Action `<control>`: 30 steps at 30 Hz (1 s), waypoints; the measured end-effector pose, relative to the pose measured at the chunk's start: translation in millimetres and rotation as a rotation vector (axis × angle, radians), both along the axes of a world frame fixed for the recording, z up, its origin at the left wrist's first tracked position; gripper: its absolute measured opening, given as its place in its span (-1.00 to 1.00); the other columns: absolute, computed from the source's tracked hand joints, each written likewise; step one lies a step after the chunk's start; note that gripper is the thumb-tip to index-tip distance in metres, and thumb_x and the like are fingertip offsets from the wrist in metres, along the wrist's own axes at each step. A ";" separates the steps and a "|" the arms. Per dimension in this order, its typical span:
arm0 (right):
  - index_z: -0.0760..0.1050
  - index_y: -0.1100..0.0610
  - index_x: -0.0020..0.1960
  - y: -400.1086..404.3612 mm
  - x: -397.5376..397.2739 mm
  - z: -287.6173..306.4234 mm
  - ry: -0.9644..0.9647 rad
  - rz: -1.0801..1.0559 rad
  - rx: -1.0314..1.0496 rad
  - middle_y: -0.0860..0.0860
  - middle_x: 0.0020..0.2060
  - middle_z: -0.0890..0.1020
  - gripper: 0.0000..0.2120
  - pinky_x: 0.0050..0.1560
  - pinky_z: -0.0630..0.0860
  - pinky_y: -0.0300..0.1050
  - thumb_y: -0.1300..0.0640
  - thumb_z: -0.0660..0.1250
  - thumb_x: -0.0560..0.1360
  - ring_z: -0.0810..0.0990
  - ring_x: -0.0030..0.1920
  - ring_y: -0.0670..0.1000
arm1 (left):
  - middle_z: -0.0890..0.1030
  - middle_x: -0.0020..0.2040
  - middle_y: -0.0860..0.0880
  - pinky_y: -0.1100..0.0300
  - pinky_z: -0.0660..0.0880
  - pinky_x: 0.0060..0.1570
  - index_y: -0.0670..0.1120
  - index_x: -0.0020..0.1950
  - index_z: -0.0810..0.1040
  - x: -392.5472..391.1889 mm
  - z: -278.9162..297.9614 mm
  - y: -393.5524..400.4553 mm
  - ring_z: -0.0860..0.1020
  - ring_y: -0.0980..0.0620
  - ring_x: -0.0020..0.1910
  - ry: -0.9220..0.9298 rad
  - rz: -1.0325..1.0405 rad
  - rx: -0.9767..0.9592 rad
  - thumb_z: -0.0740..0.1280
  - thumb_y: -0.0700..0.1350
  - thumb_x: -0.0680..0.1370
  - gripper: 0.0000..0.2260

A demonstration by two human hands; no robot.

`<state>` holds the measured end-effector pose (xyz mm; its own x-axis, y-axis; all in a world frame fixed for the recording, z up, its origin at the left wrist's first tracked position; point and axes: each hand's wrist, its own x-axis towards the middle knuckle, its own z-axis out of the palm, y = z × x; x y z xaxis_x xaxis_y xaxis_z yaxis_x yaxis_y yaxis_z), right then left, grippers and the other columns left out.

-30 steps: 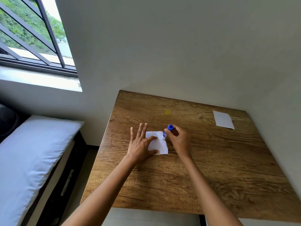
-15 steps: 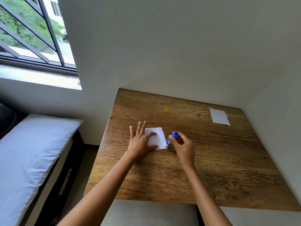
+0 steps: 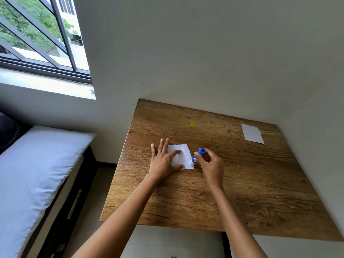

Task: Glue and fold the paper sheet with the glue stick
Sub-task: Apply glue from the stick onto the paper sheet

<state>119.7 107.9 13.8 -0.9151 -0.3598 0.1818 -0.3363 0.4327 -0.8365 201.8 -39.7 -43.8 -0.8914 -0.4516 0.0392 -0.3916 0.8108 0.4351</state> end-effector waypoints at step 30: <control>0.61 0.14 0.04 -84.7 9.6 -8.5 0.052 0.242 -0.002 -0.02 -0.11 0.68 -0.77 -0.17 0.34 -0.59 0.08 0.44 0.42 0.56 -0.15 -0.15 | -0.11 0.56 -0.10 -0.19 -0.30 0.41 0.14 0.42 0.25 28.1 7.3 -57.8 -0.24 -0.05 0.52 -0.099 -0.051 0.027 0.27 0.29 0.42 -0.39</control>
<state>129.3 23.2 5.3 -0.7917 -0.5671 0.2272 -0.4726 0.3329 -0.8160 229.9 -97.5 -36.5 -0.9120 -0.4056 -0.0616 -0.3926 0.8192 0.4181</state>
